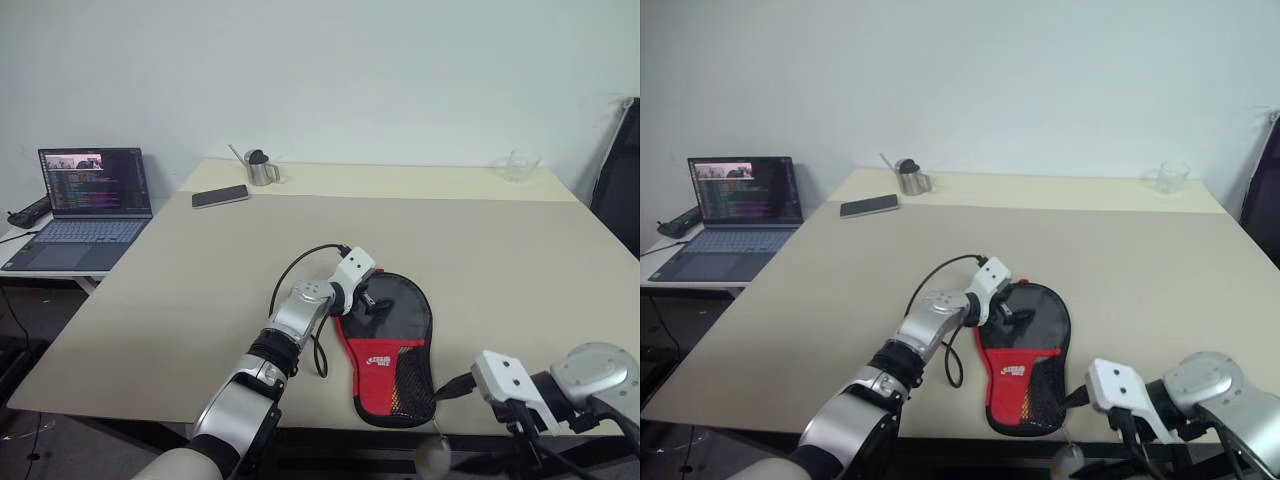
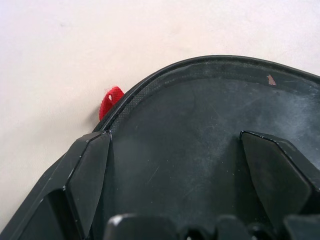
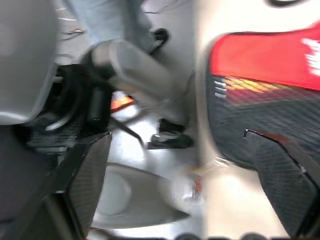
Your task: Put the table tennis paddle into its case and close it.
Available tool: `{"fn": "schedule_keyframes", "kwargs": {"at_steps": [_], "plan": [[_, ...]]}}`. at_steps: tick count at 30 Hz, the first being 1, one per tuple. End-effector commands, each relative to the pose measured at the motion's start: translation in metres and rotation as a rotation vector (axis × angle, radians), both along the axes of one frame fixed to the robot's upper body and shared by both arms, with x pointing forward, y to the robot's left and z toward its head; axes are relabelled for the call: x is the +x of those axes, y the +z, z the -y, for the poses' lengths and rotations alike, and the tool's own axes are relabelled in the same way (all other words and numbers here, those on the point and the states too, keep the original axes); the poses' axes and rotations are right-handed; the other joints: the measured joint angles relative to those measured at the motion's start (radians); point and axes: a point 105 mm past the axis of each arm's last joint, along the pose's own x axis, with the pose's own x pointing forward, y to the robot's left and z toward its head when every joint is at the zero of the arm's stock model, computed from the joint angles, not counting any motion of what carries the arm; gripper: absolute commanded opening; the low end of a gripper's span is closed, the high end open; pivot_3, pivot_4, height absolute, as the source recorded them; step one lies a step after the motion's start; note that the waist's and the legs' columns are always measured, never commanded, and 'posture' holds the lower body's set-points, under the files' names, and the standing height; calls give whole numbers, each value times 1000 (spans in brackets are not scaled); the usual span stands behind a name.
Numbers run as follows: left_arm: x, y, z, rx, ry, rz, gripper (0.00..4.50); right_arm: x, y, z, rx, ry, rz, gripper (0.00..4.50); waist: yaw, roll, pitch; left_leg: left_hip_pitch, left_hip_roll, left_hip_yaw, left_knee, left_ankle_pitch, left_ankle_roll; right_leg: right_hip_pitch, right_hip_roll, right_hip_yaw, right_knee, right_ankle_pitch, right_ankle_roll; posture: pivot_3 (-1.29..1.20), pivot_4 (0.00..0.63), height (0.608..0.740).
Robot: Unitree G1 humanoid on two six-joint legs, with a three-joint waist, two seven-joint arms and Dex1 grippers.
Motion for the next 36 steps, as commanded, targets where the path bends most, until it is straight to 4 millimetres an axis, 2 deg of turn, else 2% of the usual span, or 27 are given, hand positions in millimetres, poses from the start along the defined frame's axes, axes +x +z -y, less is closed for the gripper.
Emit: {"fn": "schedule_keyframes", "kwargs": {"at_steps": [1, 3, 5, 8, 11, 14, 18, 19, 20, 21, 25, 29, 31, 36], "plan": [[-6, -31, -13, 63, 31, -88, 4500, 21, 26, 5, 48, -24, 121, 4462, -1, 0, 0, 0, 0, 0, 0, 0, 0, 0, 0, 0, 0, 0, 0, 0, 150, 740], [-6, -21, -11, 12, 11, -67, 4500, 32, 41, 5, 102, -46, 162, 4462, -1, 1, 0, 0, 0, 0, 0, 0, 0, 0, 0, 0, 0, 0, 0, 0, 150, 740], [-6, -2, -9, -63, -24, -25, 4500, 47, 62, 4, 178, -91, 208, 4462, -3, 1, 1, 0, 0, 0, 0, 0, 0, 0, 0, 0, 0, 1, 0, 0, 150, 740], [-14, 45, -15, -213, -119, 36, 4500, 74, 86, 11, 255, -169, 289, 4462, -9, 1, 5, -1, 1, 1, 0, 1, -2, -2, 1, 1, 0, 4, -5, 0, 150, 740], [-37, 87, -41, -248, -237, 88, 4500, 95, 90, 27, 203, -211, 297, 4462, -12, 0, 12, -6, 1, 2, 0, 2, -3, -8, 1, 2, 0, 5, -8, 0, 150, 740], [-54, 111, -72, -239, -260, 114, 4500, 114, 82, 47, 94, -259, 285, 4462, -20, 0, 13, -9, 1, 3, -2, 2, -3, -14, 1, 4, 2, 5, -9, 0, 150, 740], [-81, 127, -121, -185, -252, 114, 4500, 130, 83, 72, 70, -295, 258, 4462, -27, 4, 15, -15, 1, 4, -2, 1, -3, -19, 1, 4, 0, 5, -9, 0, 150, 740], [-91, 132, -146, -169, -229, 102, 4500, 129, 90, 78, 107, -296, 230, 4462, -29, 5, 17, -15, 1, 4, -2, 1, -3, -19, 1, 4, 0, 5, -9, 0, 150, 740], [-100, 136, -161, -159, -213, 92, 4500, 127, 96, 84, 141, -295, 206, 4462, -30, 6, 19, -15, 1, 4, -2, 1, -3, -19, 1, 4, 0, 5, -10, 0, 150, 740], [-105, 138, -169, -153, -205, 86, 4500, 126, 99, 88, 165, -293, 191, 4462, -31, 6, 21, -15, 1, 4, -3, 1, -3, -20, 1, 4, 0, 5, -10, 0, 150, 740], [-135, 145, -221, -121, -121, 40, 4500, 118, 119, 126, 196, -394, 176, 4462, -30, 11, 28, -16, 2, 5, -3, 1, -3, -20, 1, 4, -1, 5, -10, 0, 150, 740], [-147, 149, -242, -100, -67, 26, 4500, 110, 125, 145, 185, -445, 189, 4462, -19, 13, 29, -18, 1, 3, -2, 1, -2, -21, 0, 2, -2, 5, -10, 0, 150, 740], [-145, 149, -261, -78, -1, 27, 4500, 105, 128, 150, 190, -461, 192, 4462, -22, 13, 29, -18, 1, 4, -2, 1, -2, -21, 0, 3, -2, 5, -10, 0, 150, 740], [-144, 150, -285, -64, 74, 35, 4500, 100, 137, 143, 233, -447, 202, 4462, -30, 14, 30, -17, 2, 5, -2, 0, -2, -21, 1, 3, -1, 5, -11, 0, 150, 740]]}}
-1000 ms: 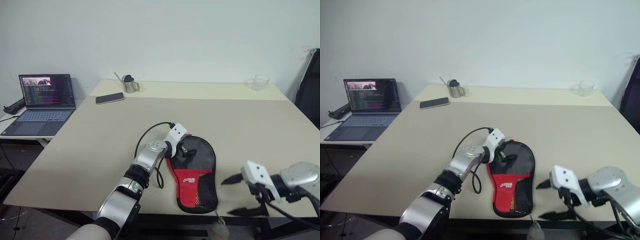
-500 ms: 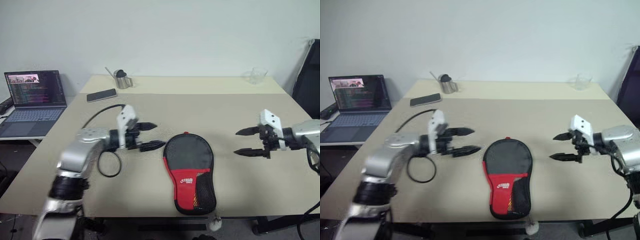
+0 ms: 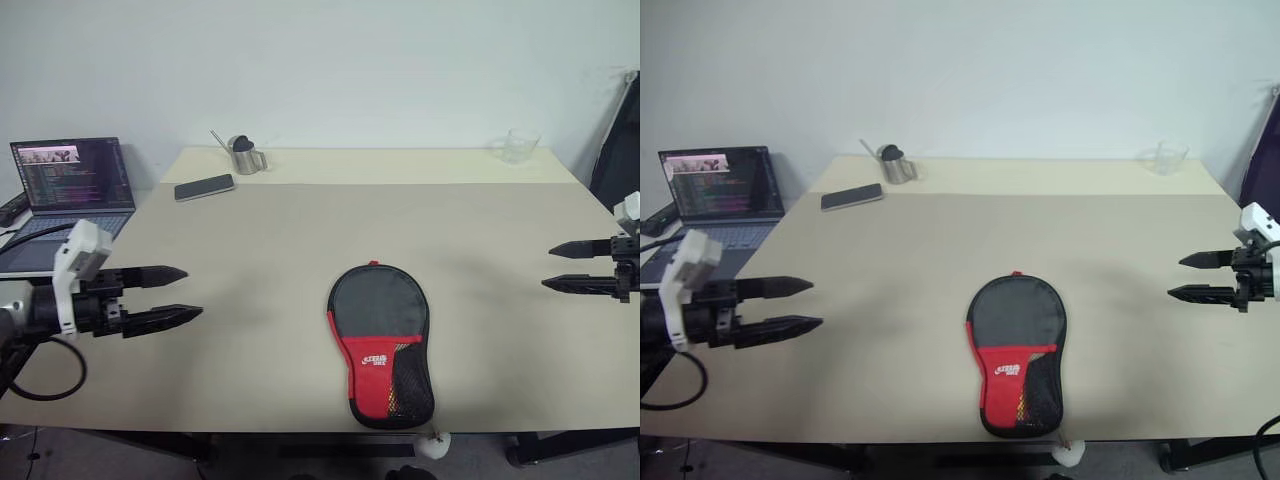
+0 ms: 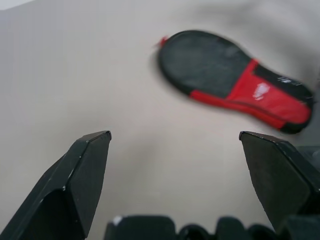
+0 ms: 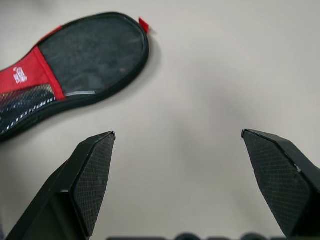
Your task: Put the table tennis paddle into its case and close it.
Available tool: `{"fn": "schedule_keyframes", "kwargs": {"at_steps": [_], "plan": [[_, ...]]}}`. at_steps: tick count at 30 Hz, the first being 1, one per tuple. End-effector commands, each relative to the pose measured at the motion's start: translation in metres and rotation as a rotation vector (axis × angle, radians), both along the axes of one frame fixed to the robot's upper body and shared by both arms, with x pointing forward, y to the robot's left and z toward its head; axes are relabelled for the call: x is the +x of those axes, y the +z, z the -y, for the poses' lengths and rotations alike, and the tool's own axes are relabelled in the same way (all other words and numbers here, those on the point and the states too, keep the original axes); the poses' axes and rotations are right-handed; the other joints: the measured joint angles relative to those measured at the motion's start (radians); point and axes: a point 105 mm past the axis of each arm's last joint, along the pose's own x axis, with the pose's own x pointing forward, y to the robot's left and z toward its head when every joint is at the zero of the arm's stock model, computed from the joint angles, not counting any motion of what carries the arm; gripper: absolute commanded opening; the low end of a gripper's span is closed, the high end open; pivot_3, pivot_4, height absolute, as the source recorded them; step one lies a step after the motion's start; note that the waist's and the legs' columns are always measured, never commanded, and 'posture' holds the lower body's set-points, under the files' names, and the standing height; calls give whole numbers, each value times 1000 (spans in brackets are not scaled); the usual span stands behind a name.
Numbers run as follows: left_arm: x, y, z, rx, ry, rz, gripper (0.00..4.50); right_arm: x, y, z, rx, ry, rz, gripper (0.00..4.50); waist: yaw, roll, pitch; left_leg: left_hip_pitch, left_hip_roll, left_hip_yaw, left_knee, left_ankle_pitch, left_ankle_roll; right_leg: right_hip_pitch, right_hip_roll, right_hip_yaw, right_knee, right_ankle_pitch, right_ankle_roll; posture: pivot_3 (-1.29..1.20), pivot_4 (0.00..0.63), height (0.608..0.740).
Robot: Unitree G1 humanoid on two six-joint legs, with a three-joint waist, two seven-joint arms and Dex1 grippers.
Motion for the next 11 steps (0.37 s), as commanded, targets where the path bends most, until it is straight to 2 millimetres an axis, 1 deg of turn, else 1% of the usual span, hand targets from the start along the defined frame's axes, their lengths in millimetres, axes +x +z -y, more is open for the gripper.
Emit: {"fn": "schedule_keyframes", "kwargs": {"at_steps": [1, 4, 8, 11], "plan": [[-1, 19, -14, 21, 29, 77, 4500, -11, 27, -13, 46, 105, 65, 4462, -2, 1, 1, 0, 0, 0, 0, 0, 0, 0, 0, 0, 0, 0, 0, 0, 150, 740], [0, 20, -15, 9, 41, 96, 4500, -16, 26, -19, 38, 132, 55, 4462, -4, 1, 1, 0, 0, 1, 0, 0, 0, -1, 0, 1, 1, 0, 0, 0, 150, 740], [-2, 12, -14, -8, 50, 85, 4500, -24, 30, -25, 28, 128, 62, 4462, -2, 2, 1, -1, 0, 1, 0, 0, 0, -2, 0, 1, 1, 0, 0, 0, 150, 740], [-3, 6, -12, -28, 51, 70, 4500, -28, 29, -32, -38, 145, 74, 4462, -1, 2, 1, -1, 0, 1, 0, 0, 0, -2, -1, 1, 2, 0, 0, 0, 150, 740]]}}
